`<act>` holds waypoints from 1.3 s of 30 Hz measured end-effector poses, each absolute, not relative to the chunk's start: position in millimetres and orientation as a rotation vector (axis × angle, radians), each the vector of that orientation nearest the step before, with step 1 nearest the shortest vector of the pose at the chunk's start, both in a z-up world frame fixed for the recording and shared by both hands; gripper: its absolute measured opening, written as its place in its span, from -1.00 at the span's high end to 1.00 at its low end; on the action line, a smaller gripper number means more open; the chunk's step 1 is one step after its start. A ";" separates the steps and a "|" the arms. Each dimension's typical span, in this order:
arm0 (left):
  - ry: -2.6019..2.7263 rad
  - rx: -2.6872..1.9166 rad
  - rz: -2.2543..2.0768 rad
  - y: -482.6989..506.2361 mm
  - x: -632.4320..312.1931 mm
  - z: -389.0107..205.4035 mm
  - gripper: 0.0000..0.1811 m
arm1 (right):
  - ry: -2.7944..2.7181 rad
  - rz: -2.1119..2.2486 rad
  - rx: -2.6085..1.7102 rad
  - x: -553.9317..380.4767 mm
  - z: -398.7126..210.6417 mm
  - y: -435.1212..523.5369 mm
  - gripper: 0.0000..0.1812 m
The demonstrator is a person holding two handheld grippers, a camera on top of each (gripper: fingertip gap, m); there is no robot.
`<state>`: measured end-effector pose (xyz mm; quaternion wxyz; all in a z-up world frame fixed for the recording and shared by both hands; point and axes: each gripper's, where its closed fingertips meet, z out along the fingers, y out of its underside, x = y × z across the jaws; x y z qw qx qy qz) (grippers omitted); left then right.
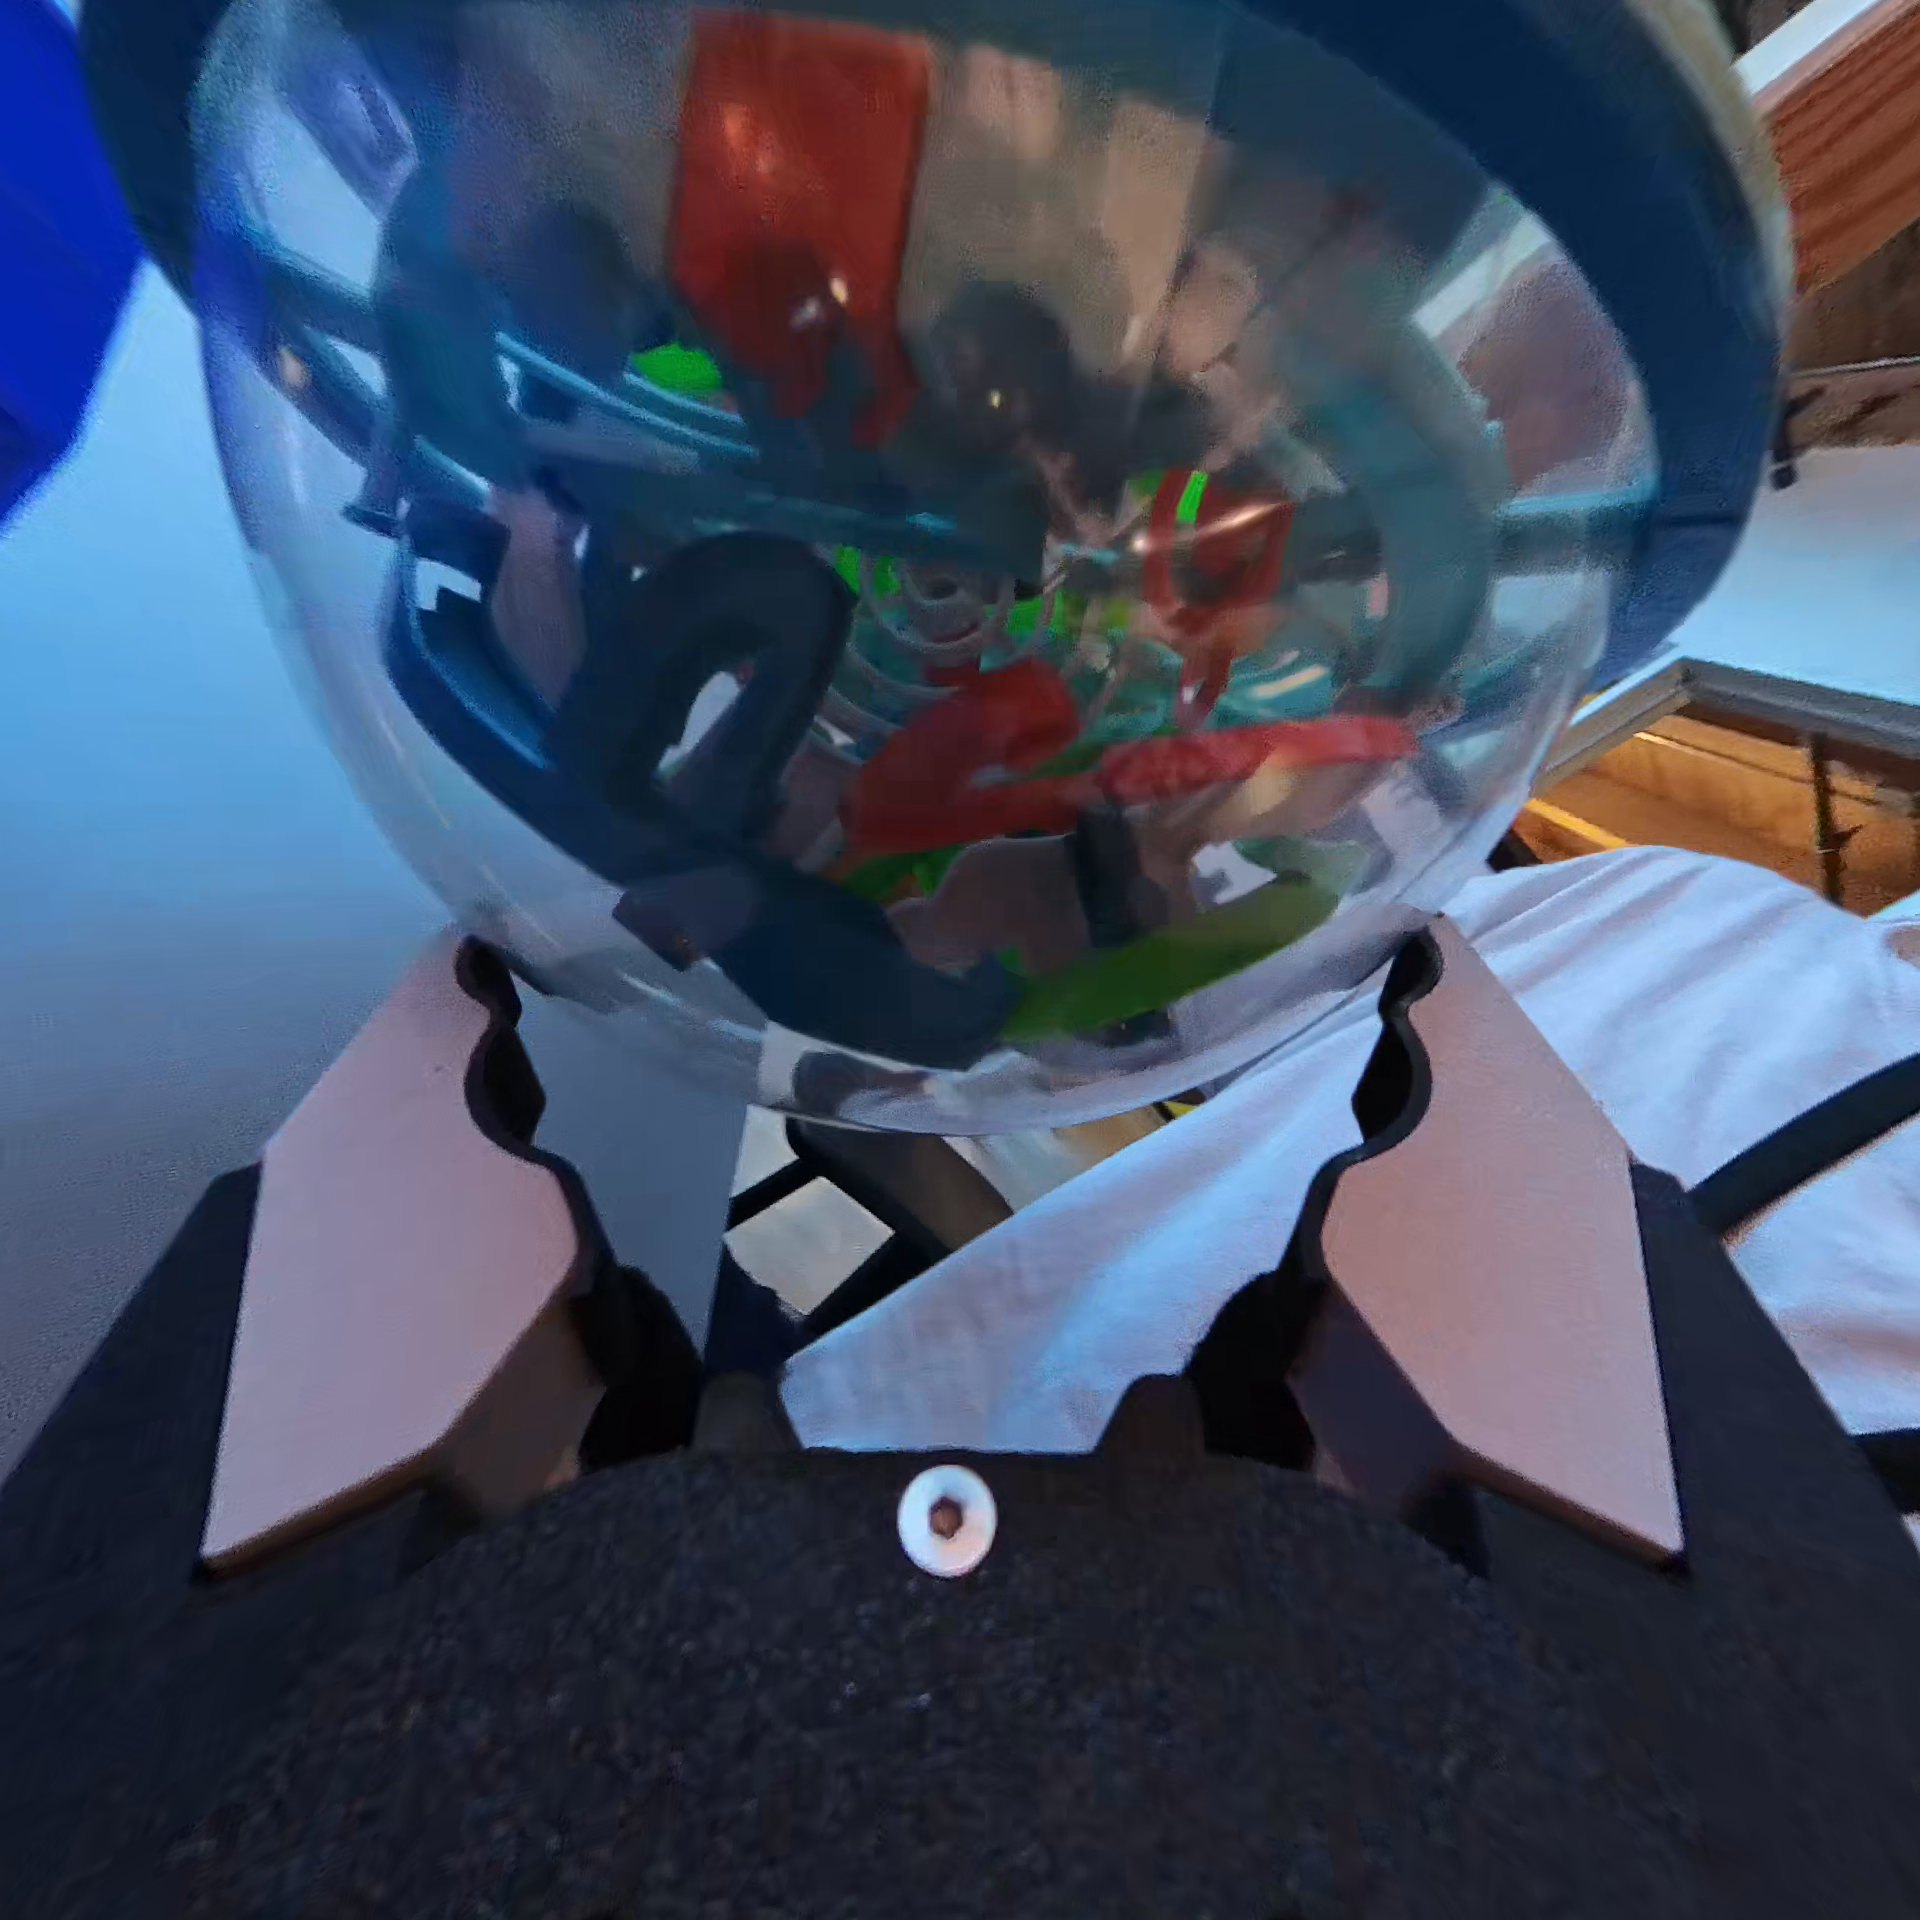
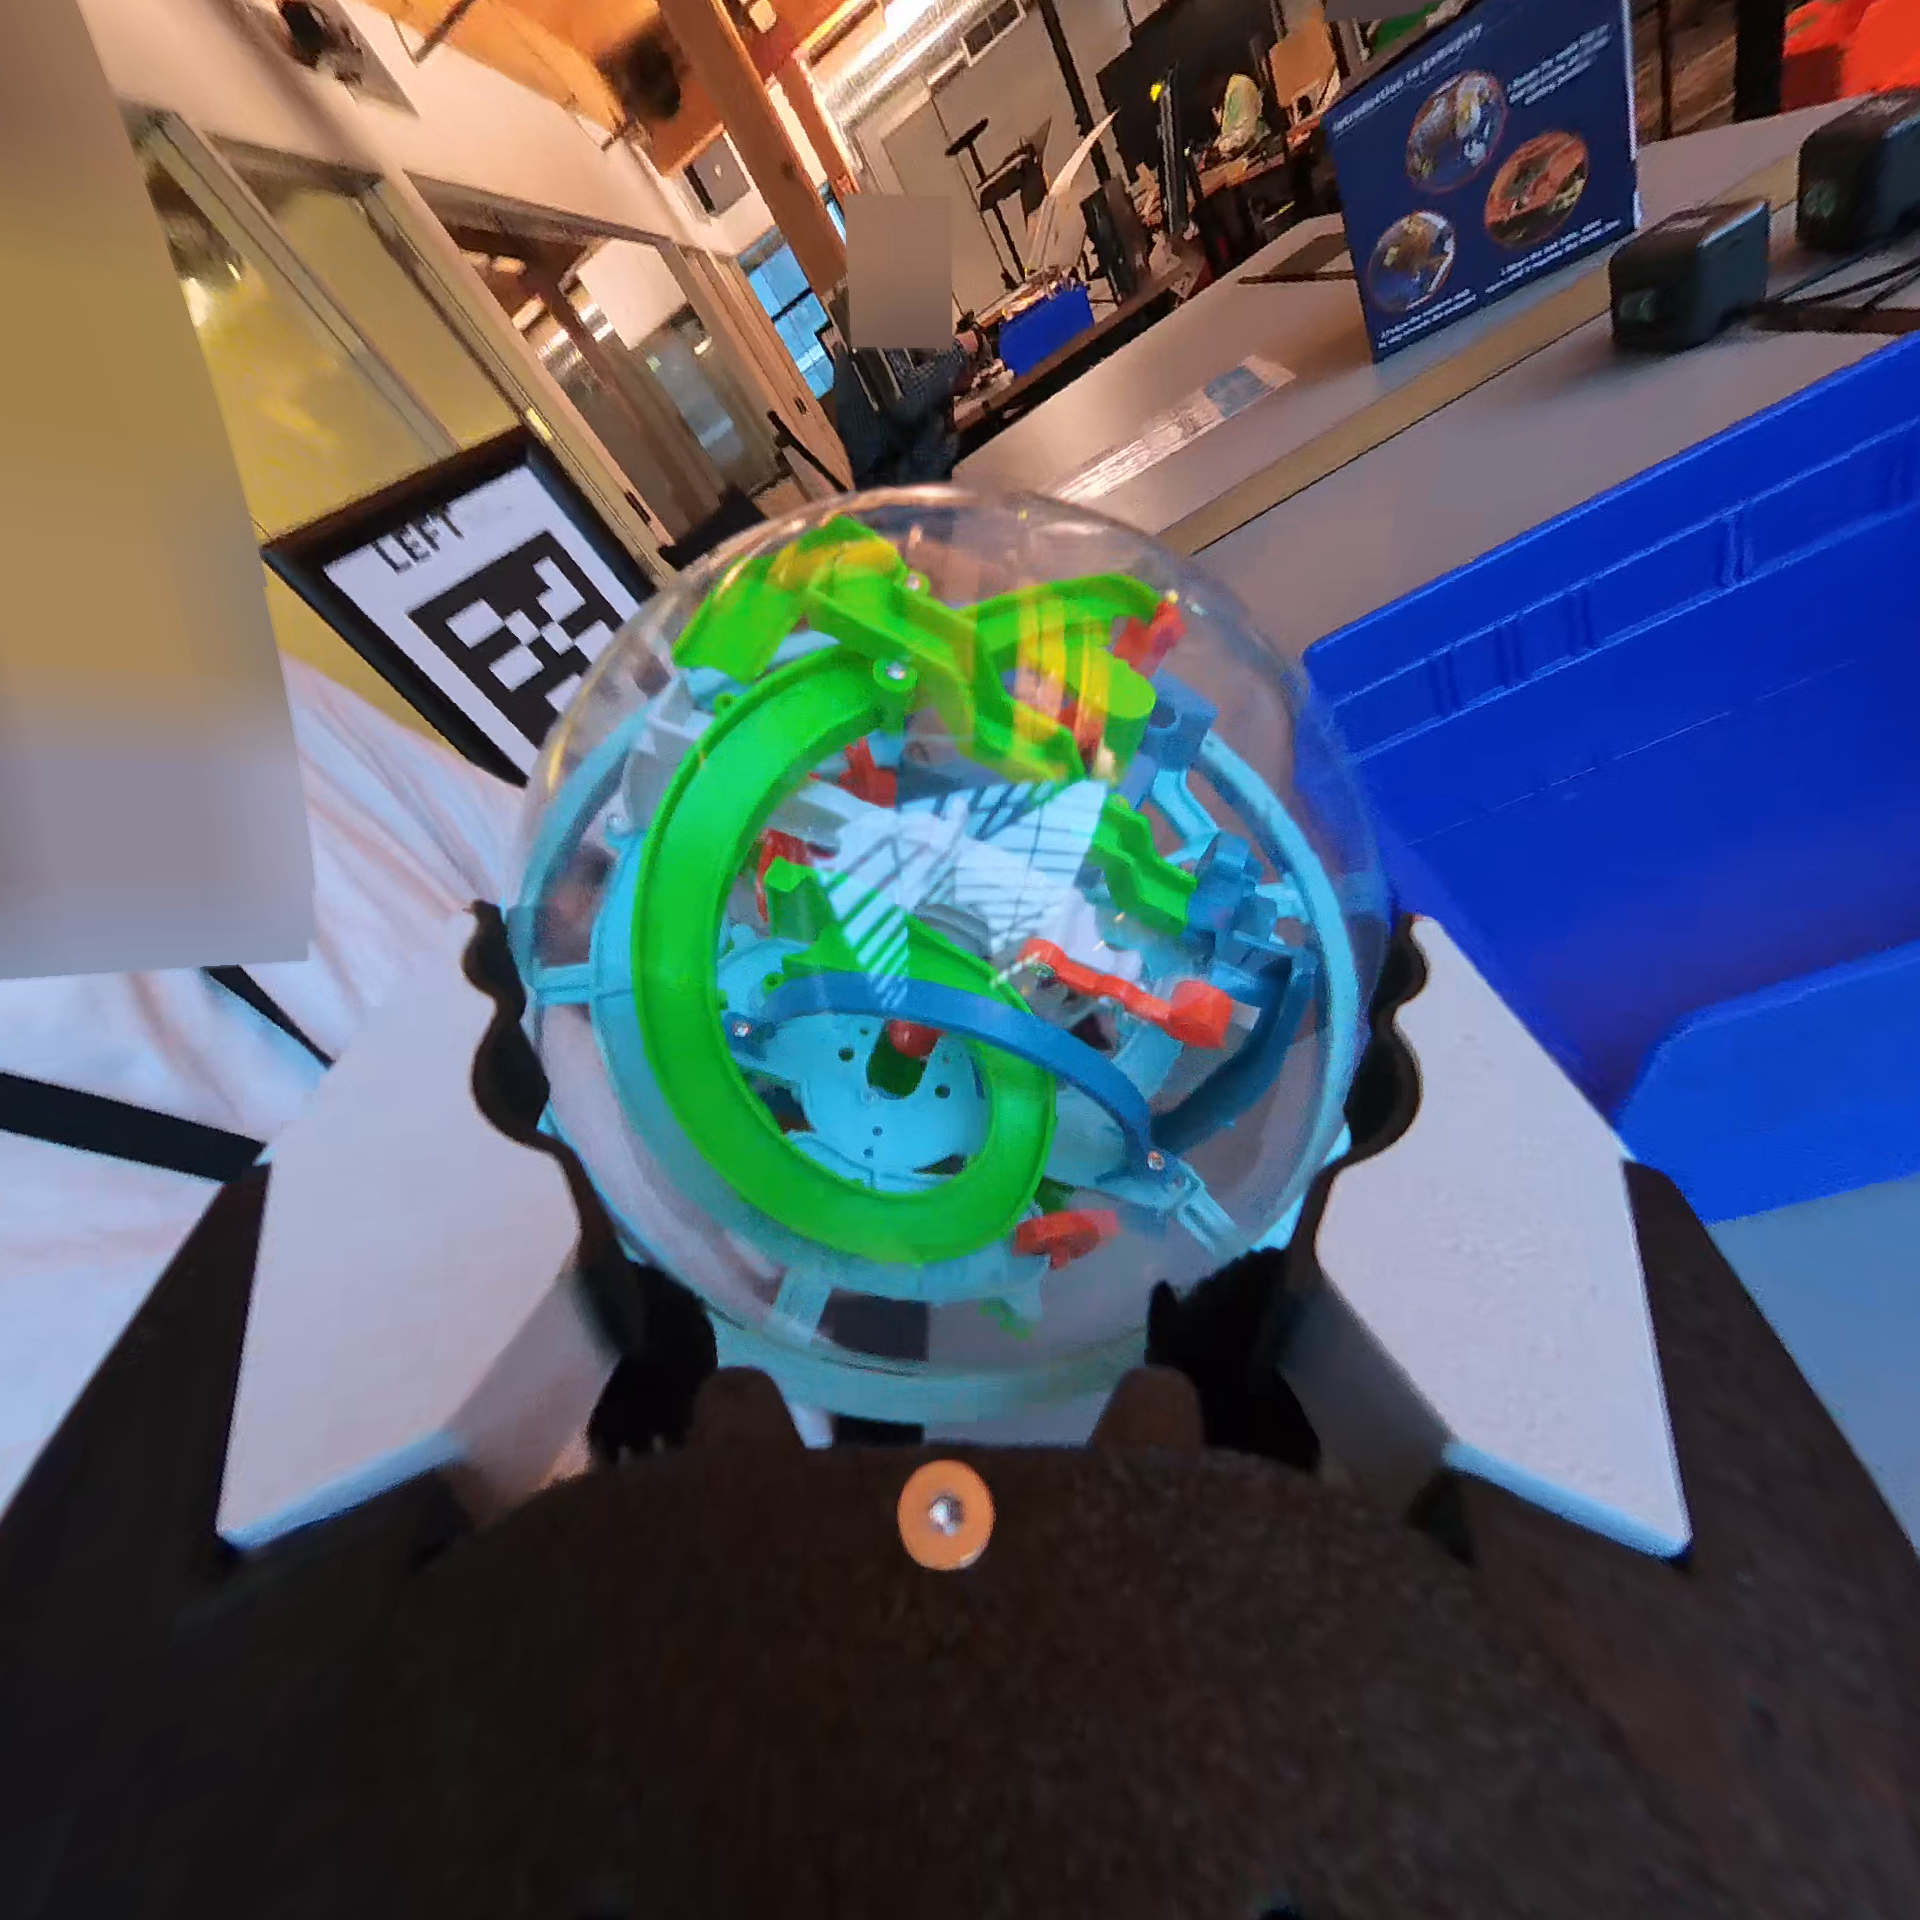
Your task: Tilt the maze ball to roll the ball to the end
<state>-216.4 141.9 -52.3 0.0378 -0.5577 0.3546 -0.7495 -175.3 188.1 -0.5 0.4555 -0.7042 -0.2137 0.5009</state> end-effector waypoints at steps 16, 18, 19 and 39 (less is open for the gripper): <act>0.658 -2.039 -2.570 114.3 -220.6 -84.3 -0.73 | -0.253 1.570 -1.928 -177.0 -56.3 194.4 -0.66; 0.671 -2.083 -2.551 107.2 -220.6 -92.8 -0.70 | -0.229 1.528 -1.896 -171.3 -59.2 197.3 -0.54; 0.690 -2.092 -2.540 102.9 -221.0 -95.8 -0.64 | -0.236 1.500 -1.886 -169.3 -60.6 197.5 -0.53; 0.784 -2.133 -2.384 99.3 -229.1 -99.2 -0.40 | -0.522 1.357 -1.735 -152.5 -57.7 173.0 -0.50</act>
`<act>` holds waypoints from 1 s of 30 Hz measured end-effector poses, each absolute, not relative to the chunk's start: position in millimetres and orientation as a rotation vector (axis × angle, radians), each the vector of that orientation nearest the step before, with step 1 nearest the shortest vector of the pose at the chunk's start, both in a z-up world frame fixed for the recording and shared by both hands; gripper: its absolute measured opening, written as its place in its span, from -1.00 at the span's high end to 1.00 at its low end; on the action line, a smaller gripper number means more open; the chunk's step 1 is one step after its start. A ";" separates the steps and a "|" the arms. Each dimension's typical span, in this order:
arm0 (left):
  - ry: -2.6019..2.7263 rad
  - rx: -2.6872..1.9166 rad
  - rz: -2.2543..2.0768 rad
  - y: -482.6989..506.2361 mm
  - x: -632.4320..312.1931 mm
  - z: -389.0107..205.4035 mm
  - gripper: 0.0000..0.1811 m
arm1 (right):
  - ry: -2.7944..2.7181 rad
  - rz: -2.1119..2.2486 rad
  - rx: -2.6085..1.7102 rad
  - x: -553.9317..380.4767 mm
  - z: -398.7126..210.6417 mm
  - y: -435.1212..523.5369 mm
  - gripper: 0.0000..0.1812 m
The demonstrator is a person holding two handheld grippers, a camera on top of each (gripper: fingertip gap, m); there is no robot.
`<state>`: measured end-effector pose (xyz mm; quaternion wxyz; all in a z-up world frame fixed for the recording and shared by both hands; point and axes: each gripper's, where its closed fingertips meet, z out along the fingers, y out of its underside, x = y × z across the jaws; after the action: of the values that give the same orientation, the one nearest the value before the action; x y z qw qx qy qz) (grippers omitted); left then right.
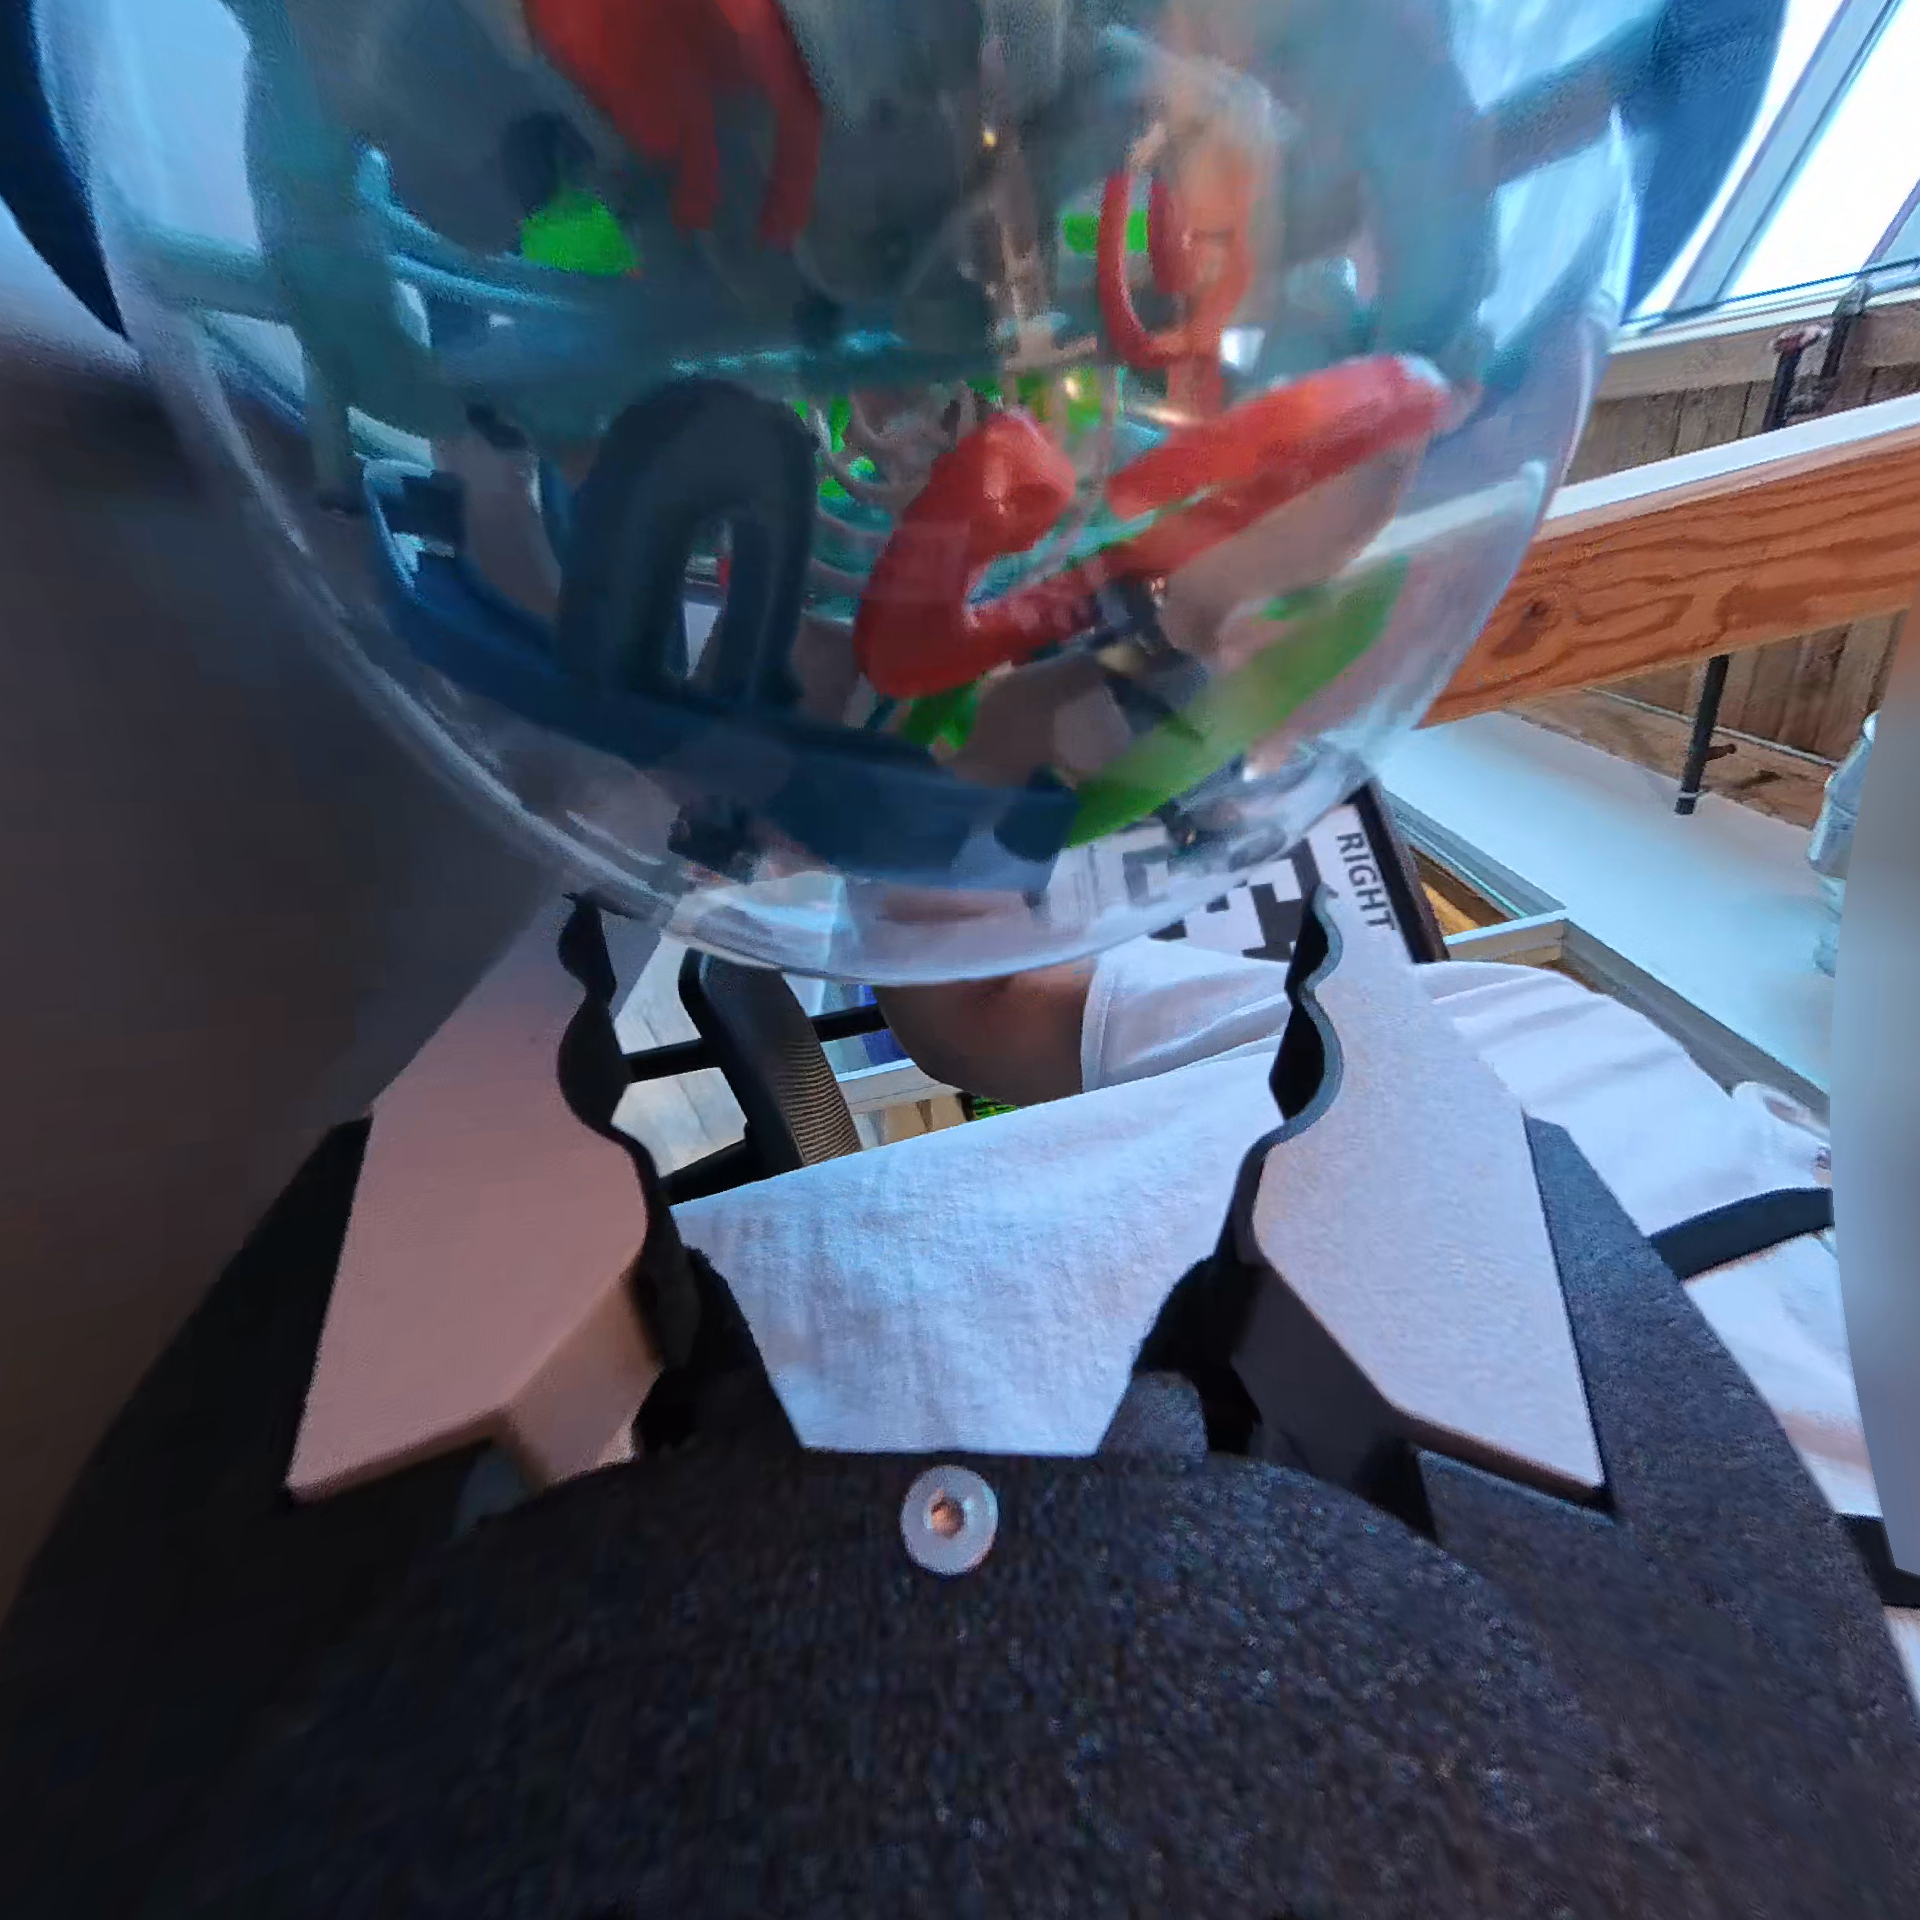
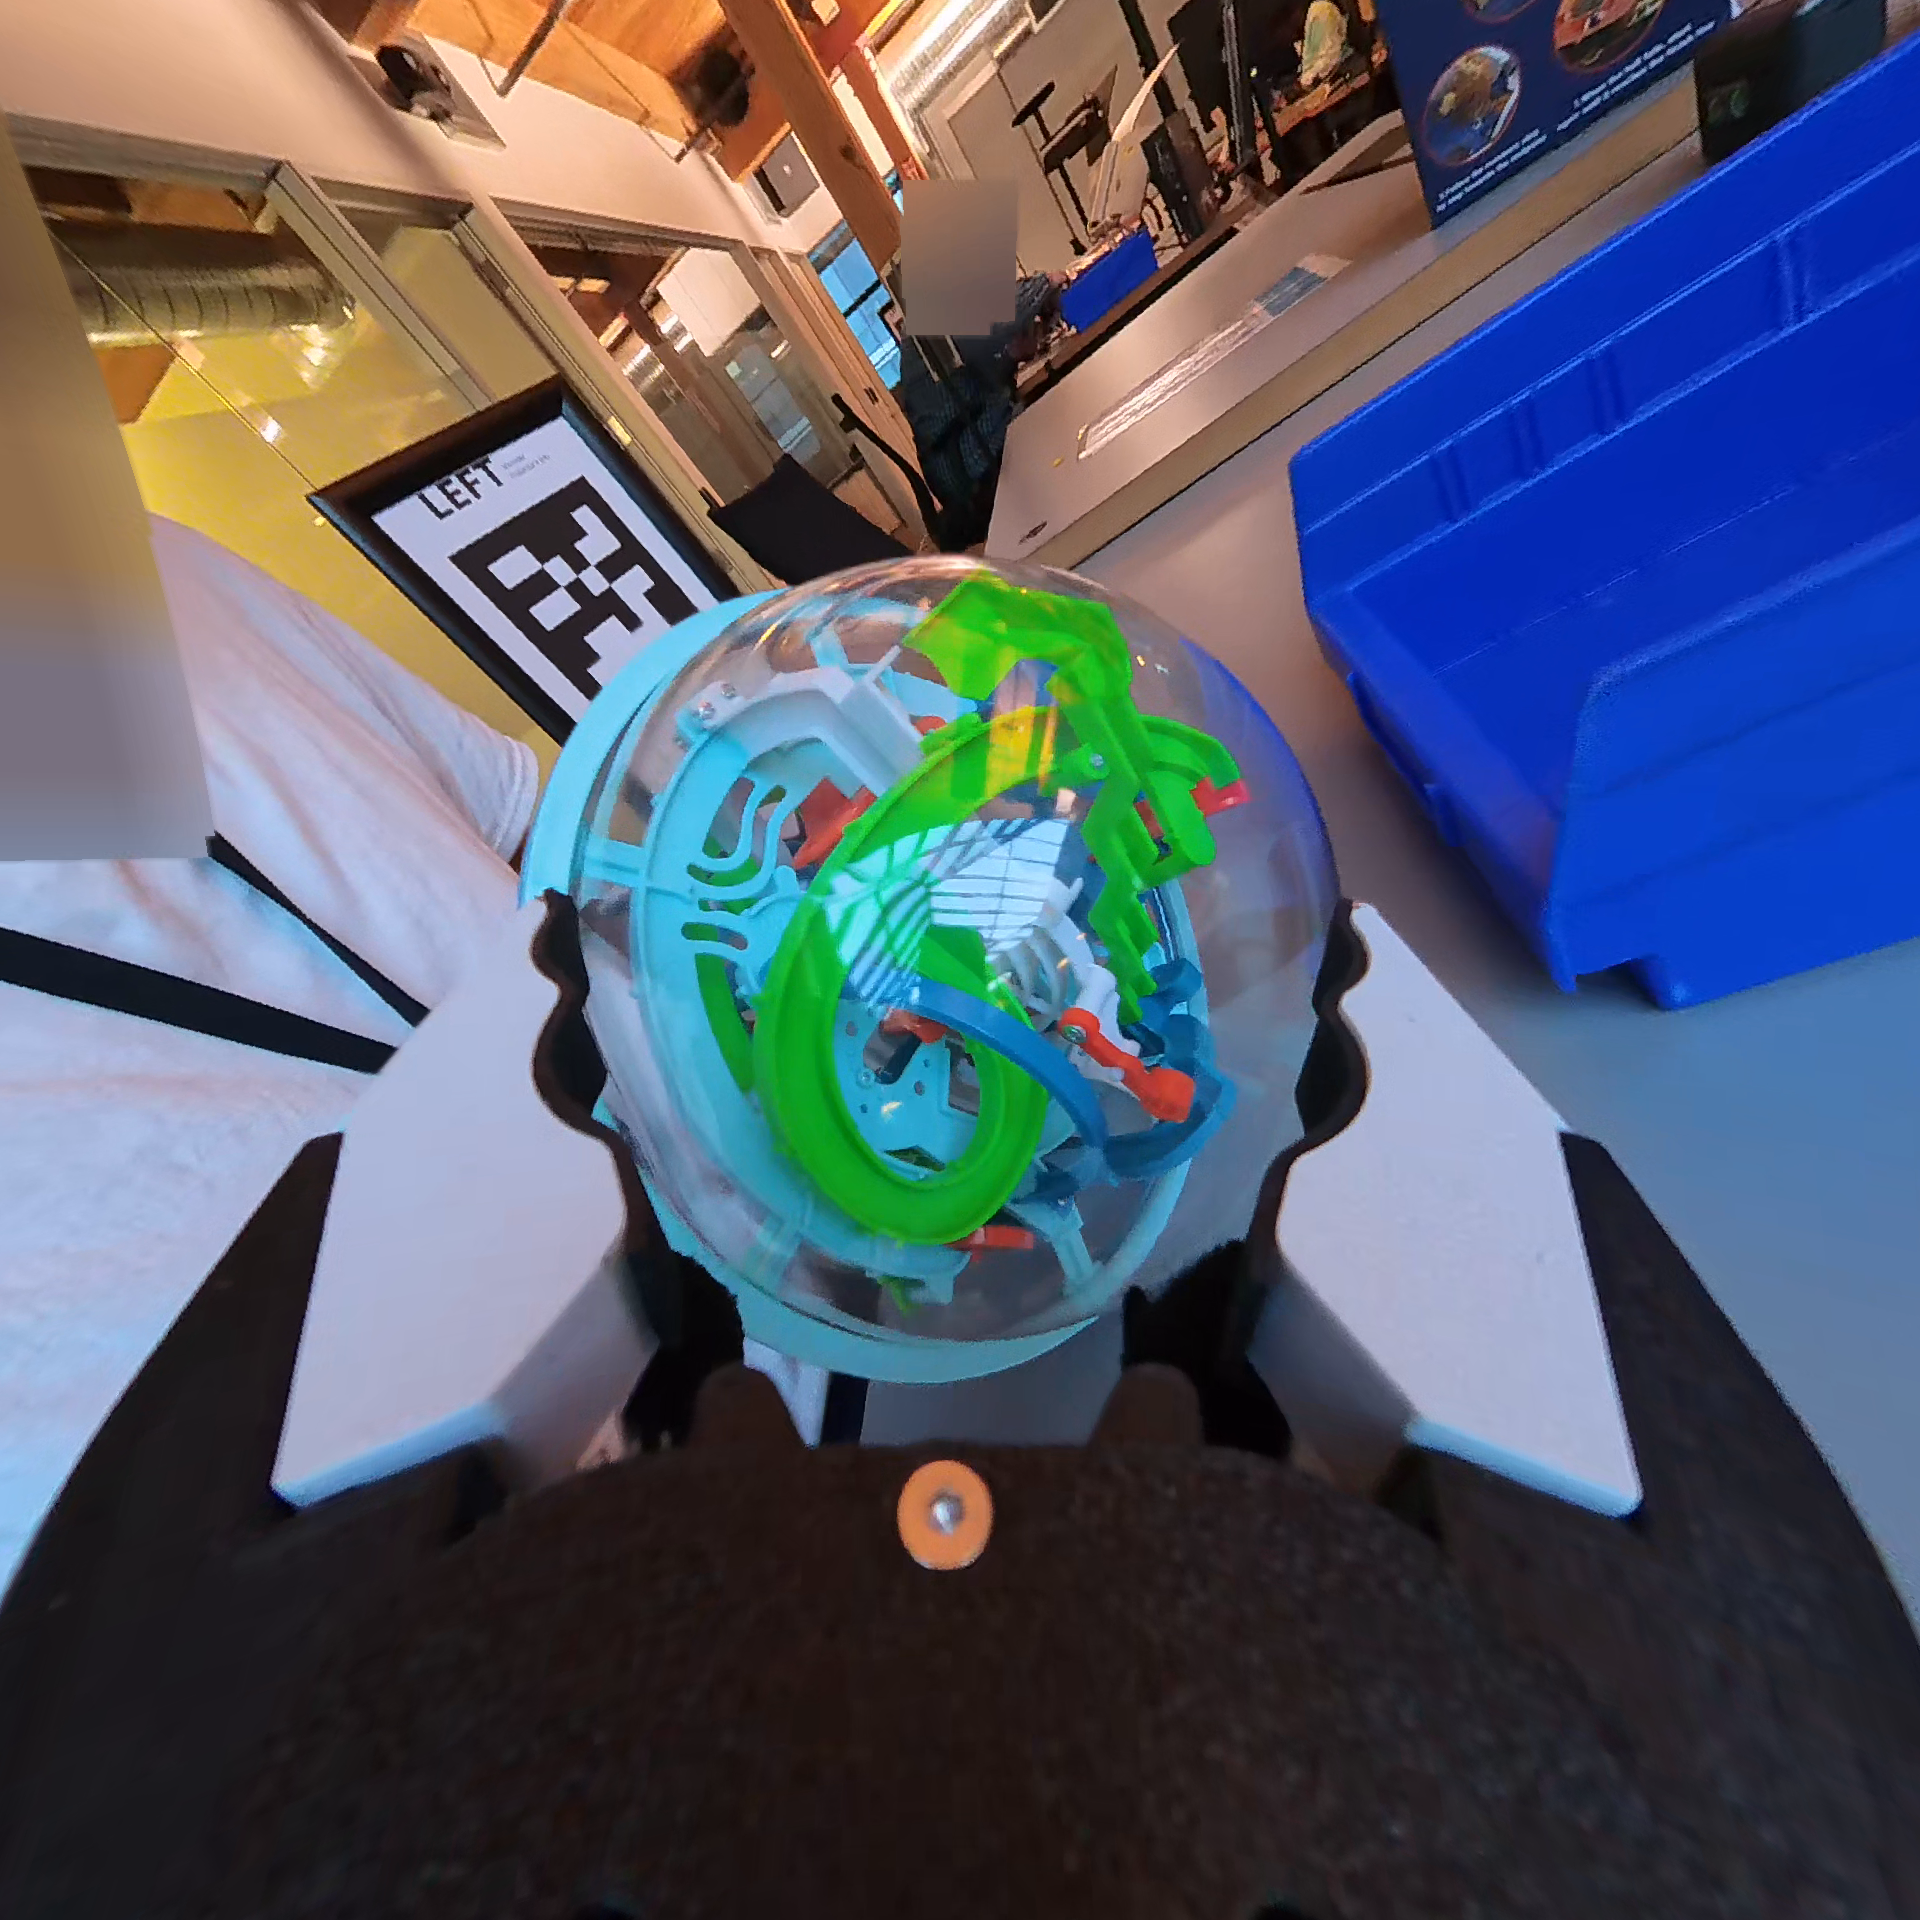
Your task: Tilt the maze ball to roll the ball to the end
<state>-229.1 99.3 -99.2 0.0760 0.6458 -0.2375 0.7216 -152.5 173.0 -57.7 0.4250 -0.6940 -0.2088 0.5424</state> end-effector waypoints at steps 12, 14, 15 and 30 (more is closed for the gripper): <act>-1.189 2.358 2.028 150.1 -237.5 -105.2 -0.44 | -0.522 1.025 -1.801 -139.3 -50.2 162.8 -0.43; -1.246 2.390 2.014 150.6 -233.7 -104.1 -0.40 | -0.579 0.814 -1.878 -150.8 -63.3 156.1 -0.46; -1.251 2.396 2.017 150.6 -231.6 -102.7 -0.45 | -0.556 0.785 -1.888 -154.5 -64.4 154.0 -0.46; -1.391 2.505 2.013 161.4 -224.0 -80.6 -0.42 | -0.432 0.991 -1.906 -154.7 -92.9 137.6 -0.59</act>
<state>-224.0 161.4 -80.6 -0.1790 0.7037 -0.3909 0.5657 -154.7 137.6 -92.9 0.4576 -0.7734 -0.1751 0.4021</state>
